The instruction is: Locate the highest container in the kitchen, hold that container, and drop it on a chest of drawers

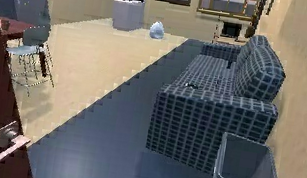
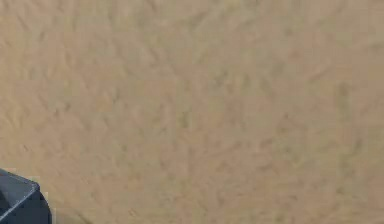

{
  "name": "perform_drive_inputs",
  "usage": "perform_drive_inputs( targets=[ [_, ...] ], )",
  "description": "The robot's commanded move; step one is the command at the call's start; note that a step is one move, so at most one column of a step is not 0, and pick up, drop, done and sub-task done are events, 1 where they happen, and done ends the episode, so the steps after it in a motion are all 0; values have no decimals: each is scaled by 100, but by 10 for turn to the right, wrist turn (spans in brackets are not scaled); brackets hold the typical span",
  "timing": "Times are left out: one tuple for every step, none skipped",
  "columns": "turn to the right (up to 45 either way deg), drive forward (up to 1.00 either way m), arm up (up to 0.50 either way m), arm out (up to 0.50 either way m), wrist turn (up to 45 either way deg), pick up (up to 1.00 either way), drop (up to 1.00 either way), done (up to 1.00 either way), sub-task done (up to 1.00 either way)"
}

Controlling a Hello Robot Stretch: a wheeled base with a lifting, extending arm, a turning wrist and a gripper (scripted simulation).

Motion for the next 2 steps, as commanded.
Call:
perform_drive_inputs(
  targets=[
    [0,80,0,0,0,0,0,0,0],
    [-450,0,0,0,0,0,0,0,0]
  ],
)
